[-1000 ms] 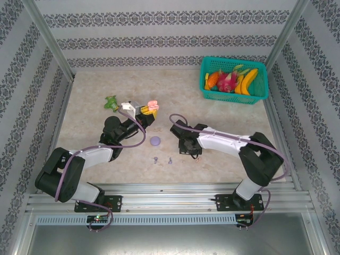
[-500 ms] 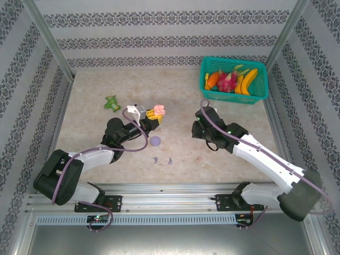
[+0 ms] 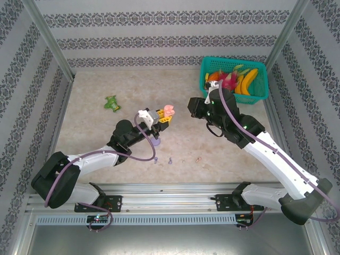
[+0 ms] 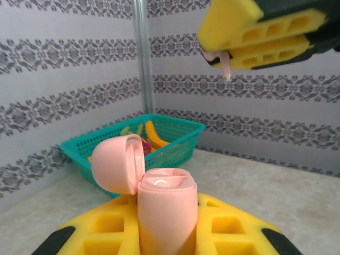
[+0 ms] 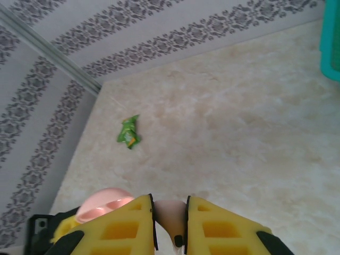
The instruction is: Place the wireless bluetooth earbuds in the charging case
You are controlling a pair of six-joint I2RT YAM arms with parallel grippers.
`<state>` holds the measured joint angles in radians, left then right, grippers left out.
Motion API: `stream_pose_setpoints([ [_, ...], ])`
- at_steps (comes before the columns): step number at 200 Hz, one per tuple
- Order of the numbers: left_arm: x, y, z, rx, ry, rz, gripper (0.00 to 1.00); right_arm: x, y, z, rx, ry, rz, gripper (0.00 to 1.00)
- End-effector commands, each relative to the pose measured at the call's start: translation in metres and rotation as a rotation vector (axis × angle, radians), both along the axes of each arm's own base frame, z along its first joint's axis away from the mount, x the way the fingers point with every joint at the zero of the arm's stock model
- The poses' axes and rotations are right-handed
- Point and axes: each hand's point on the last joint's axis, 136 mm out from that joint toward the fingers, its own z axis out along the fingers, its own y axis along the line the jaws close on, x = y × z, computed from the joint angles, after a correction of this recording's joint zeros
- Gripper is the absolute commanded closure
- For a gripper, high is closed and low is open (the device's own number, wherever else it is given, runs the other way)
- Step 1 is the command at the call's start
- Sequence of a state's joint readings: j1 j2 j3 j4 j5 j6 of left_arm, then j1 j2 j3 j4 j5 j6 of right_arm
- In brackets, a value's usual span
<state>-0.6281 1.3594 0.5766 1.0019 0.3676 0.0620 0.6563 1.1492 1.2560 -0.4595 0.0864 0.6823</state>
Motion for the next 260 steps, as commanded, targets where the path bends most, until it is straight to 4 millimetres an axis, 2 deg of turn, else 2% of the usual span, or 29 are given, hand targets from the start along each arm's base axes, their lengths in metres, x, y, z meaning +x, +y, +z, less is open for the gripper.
stream_pose_setpoints([
  [1, 0.005, 0.002, 0.036, -0.028, -0.153, 0.078, 1.00, 0.006, 0.016, 0.023, 0.096, -0.041, 0.039, 0.84],
  [46, 0.014, -0.009, 0.055, -0.056, -0.222, 0.075, 1.00, 0.009, 0.033, 0.033, 0.151, -0.064, 0.068, 0.83],
  [89, 0.021, -0.020, 0.056, -0.062, -0.231, 0.050, 1.00, 0.010, 0.043, 0.034, 0.156, -0.088, 0.079, 0.83],
  [190, 0.021, -0.025, 0.060, -0.077, -0.234, 0.025, 1.00, 0.016, 0.057, 0.019, 0.166, -0.063, 0.089, 0.83],
  [260, 0.018, -0.024, 0.066, -0.090, -0.234, 0.016, 1.00, 0.019, 0.056, 0.005, 0.152, -0.040, 0.074, 0.83],
])
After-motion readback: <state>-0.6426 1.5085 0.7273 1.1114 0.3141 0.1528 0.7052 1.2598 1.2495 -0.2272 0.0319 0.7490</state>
